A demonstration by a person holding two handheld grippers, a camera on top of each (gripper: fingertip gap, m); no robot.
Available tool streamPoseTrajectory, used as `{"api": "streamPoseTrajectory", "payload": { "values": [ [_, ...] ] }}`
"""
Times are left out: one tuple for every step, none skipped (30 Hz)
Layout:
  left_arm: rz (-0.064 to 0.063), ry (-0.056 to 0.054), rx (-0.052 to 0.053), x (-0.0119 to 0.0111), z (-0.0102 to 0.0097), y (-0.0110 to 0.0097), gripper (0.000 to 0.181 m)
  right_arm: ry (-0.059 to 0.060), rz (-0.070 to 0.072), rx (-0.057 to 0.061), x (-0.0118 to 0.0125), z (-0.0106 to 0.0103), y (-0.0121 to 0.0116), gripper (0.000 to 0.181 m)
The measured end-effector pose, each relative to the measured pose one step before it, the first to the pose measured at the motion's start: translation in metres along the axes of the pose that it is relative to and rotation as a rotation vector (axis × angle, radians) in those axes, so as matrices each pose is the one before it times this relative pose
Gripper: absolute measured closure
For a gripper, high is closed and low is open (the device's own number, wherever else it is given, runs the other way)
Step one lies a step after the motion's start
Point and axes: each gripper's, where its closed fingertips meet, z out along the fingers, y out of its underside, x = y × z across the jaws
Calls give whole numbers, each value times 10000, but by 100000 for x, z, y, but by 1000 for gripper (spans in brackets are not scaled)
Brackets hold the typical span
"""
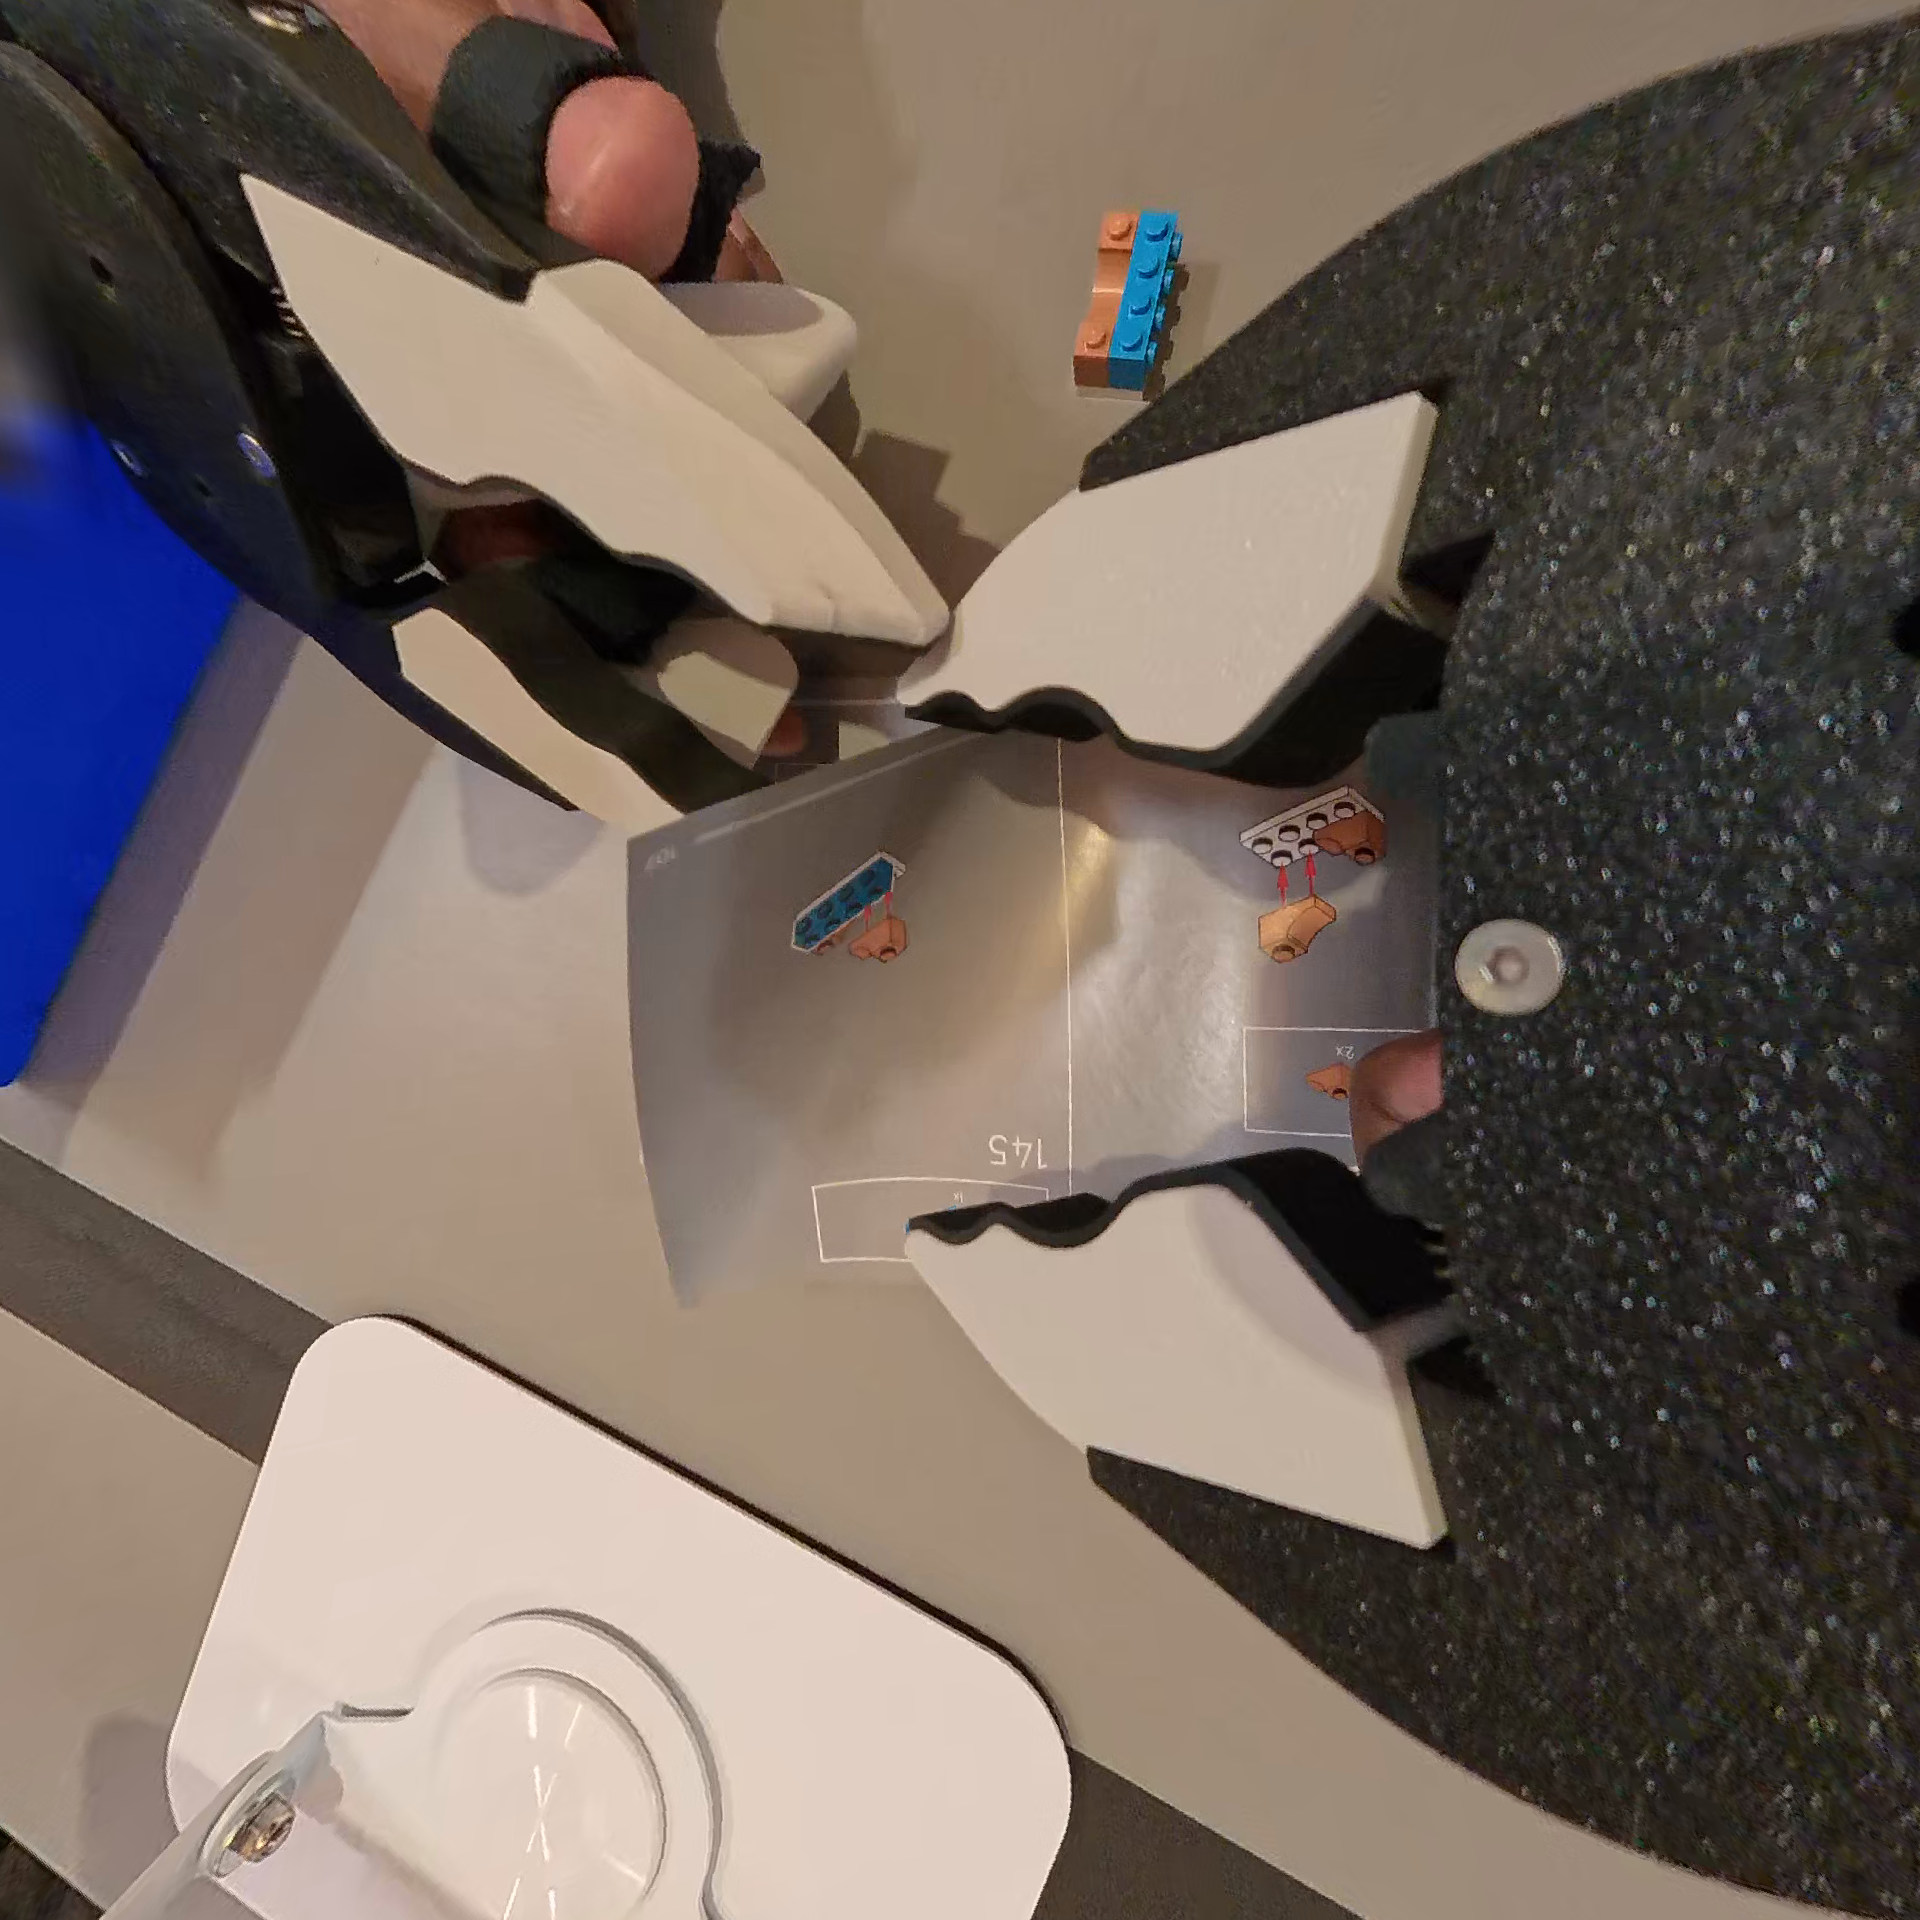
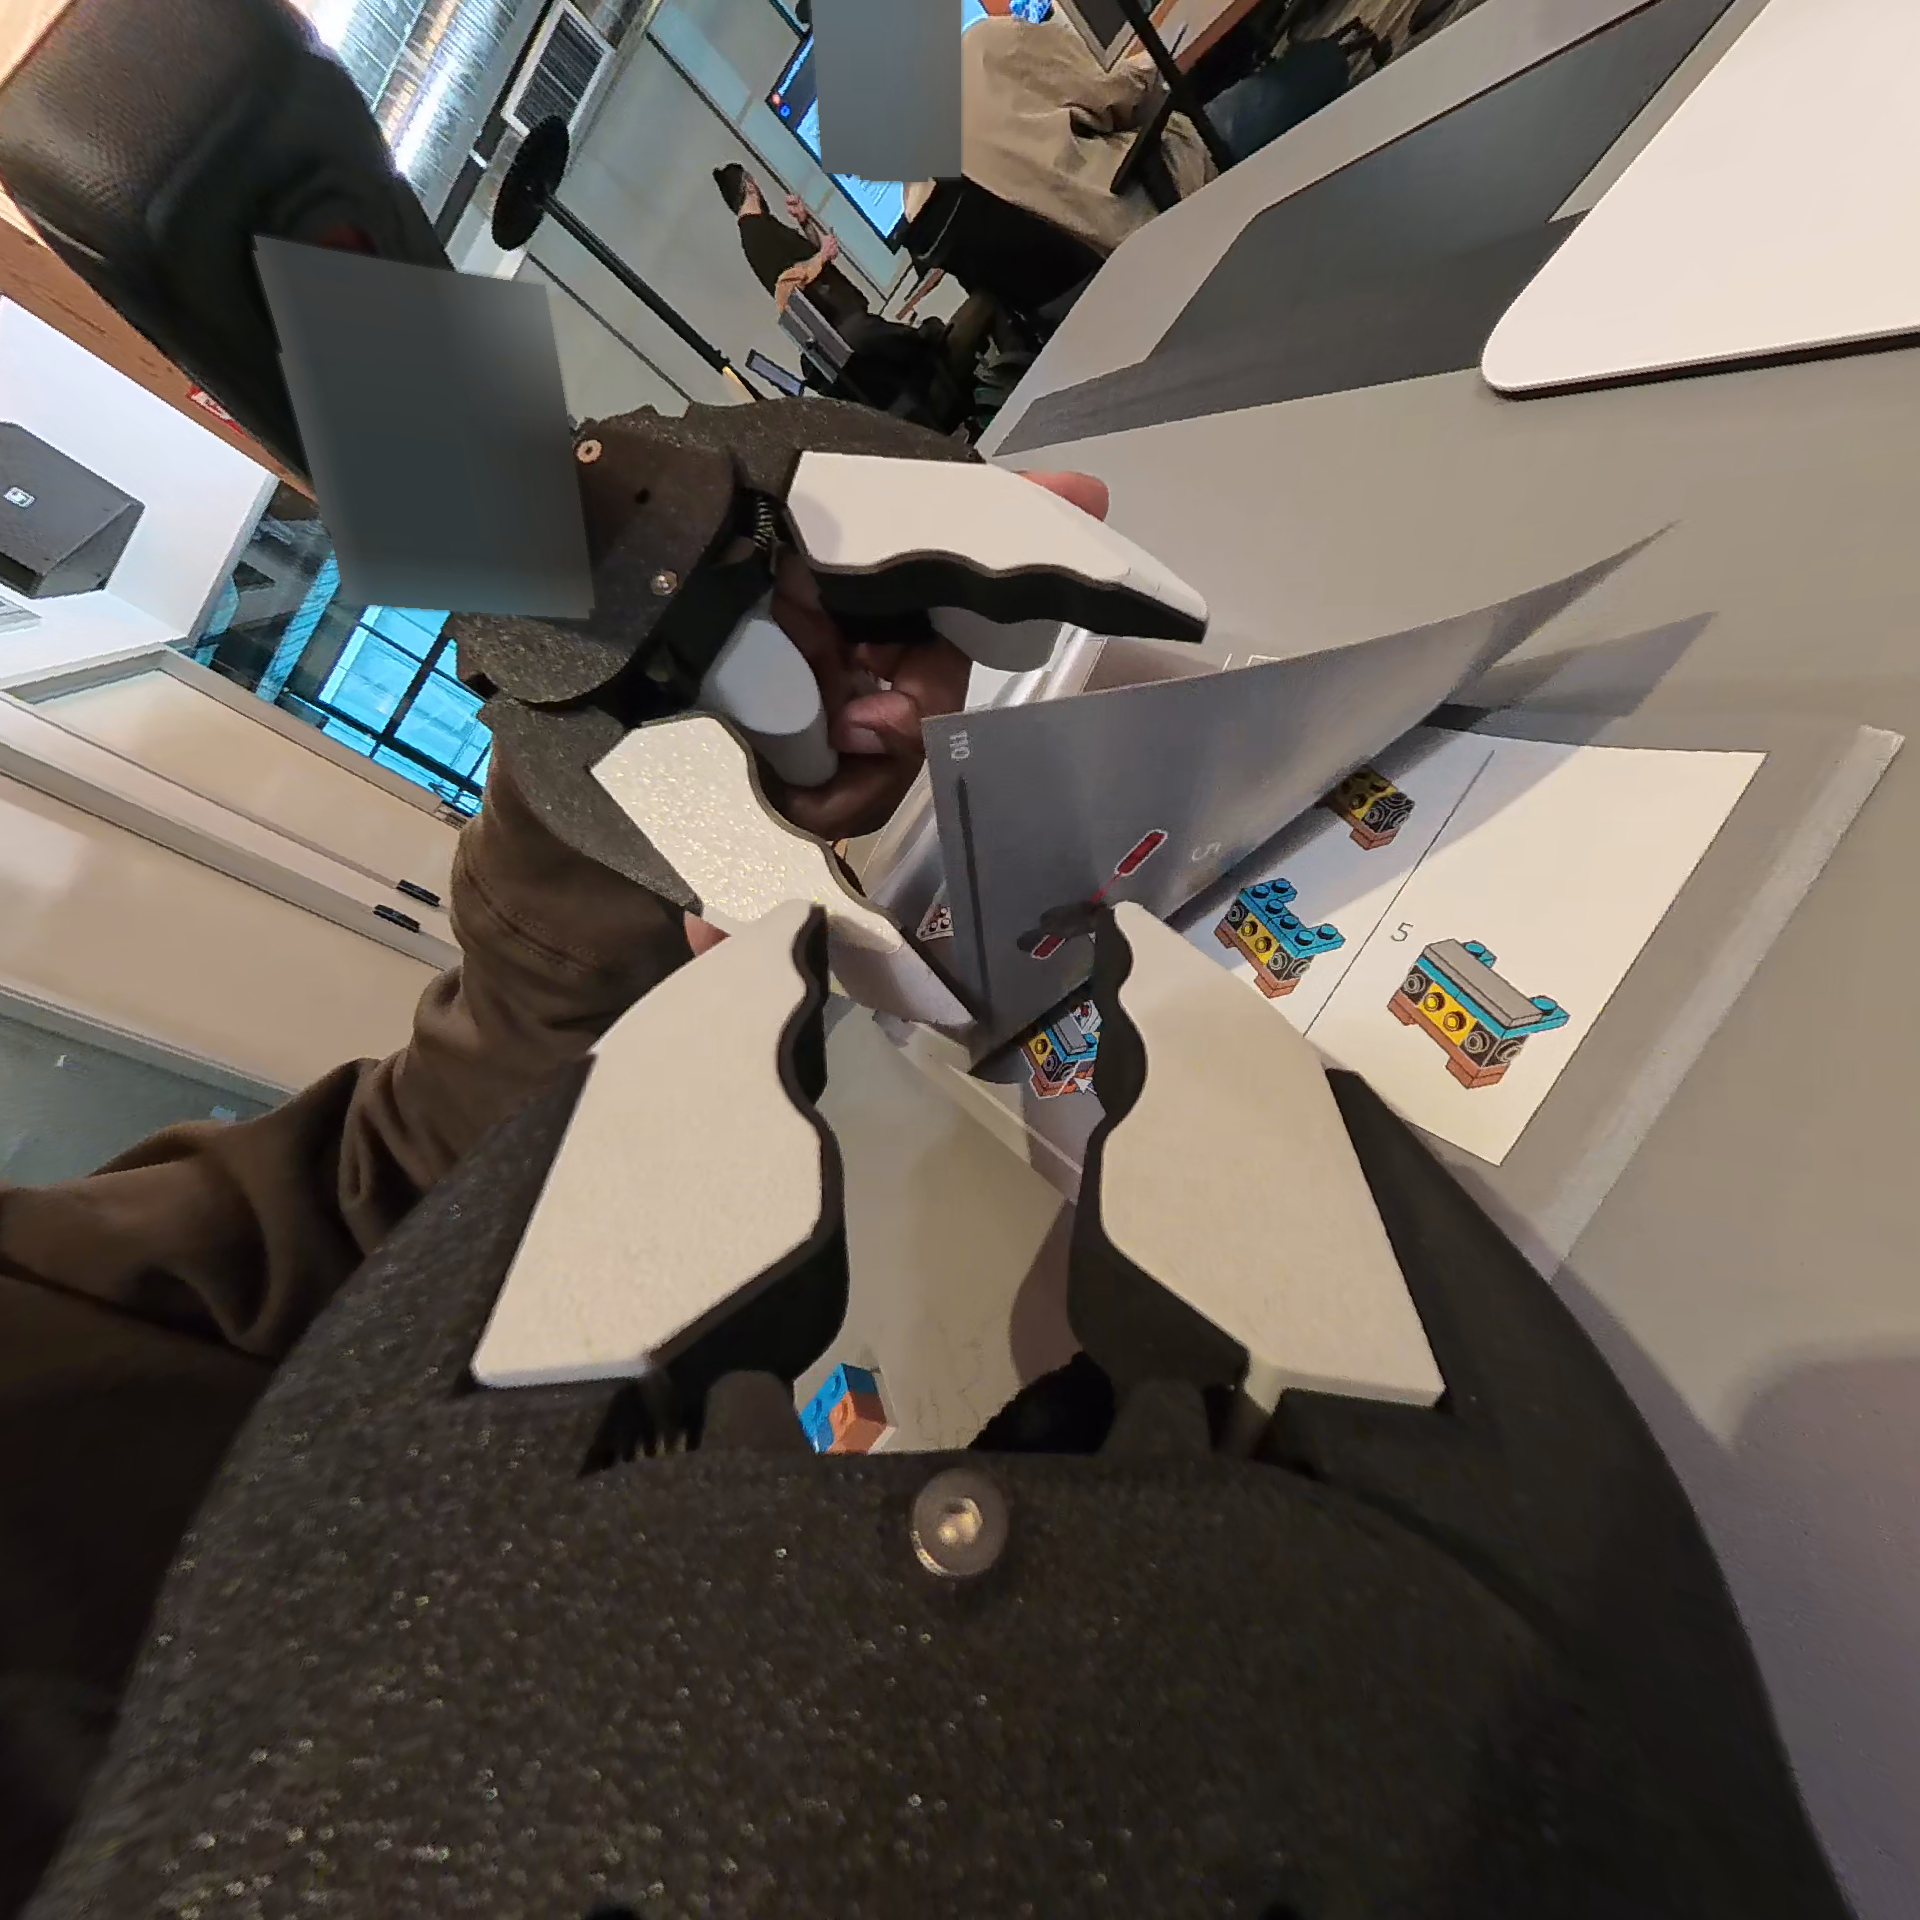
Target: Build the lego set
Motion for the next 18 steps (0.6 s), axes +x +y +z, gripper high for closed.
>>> {"api": "streamPoseTrajectory", "payload": {
  "values": [
    [10, 2, -7, 13, -22, 13, 93, 37, 17, 42, 62, -29, -57, 132],
    [11, 4, -4, 15, -27, 2, 93, 30, 37, 66, 65, -49, -95, 133],
    [3, -5, 1, -19, -39, -4, 93, 13, 46, 79, 65, -70, -106, 134],
    [-3, -5, 10, -20, -49, -13, 93, 0, 48, 68, 43, -70, -106, 136],
    [-7, 1, 15, -19, -41, -10, 93, -6, 44, 51, 32, -48, -70, 137],
    [-11, -15, 3, -50, -32, 15, 93, -5, 33, 43, 31, -42, -64, 138],
    [-12, -27, -3, -64, -13, 14, 93, -9, 15, 38, 5, -32, -53, 139],
    [-5, -10, -5, -42, -21, 23, 93, -15, 4, 29, -16, -29, -37, 140],
    [-2, -4, 0, -24, -28, 14, 93, -28, 1, 20, -32, -21, -24, 142],
    [-7, -7, 0, -29, -15, 14, 93, -25, 3, 22, -19, -33, -21, 144],
    [-4, 5, 4, -11, -33, 2, 93, -12, 9, 26, -4, -22, -31, 145],
    [4, 15, 5, 10, -29, 12, 93, 5, 13, 24, 21, -28, -35, 147],
    [7, 9, 2, 5, -28, -1, 93, 8, 11, 20, 20, -26, -24, 148],
    [3, 1, 1, -1, -29, 1, 93, 14, 7, 14, 14, -12, -15, 150],
    [0, 7, -4, 3, -19, 8, 93, 25, 8, 12, 44, -9, -17, 151],
    [0, 9, -1, 16, -7, 8, 93, 31, 10, 9, 44, -6, -6, 151],
    [-3, 2, 3, -14, 4, 8, 93, 31, 9, 6, 48, 0, -7, 152],
    [-4, 11, -4, 14, 11, 6, 93, 36, 9, 7, 51, -8, -4, 153]
  ]
}}
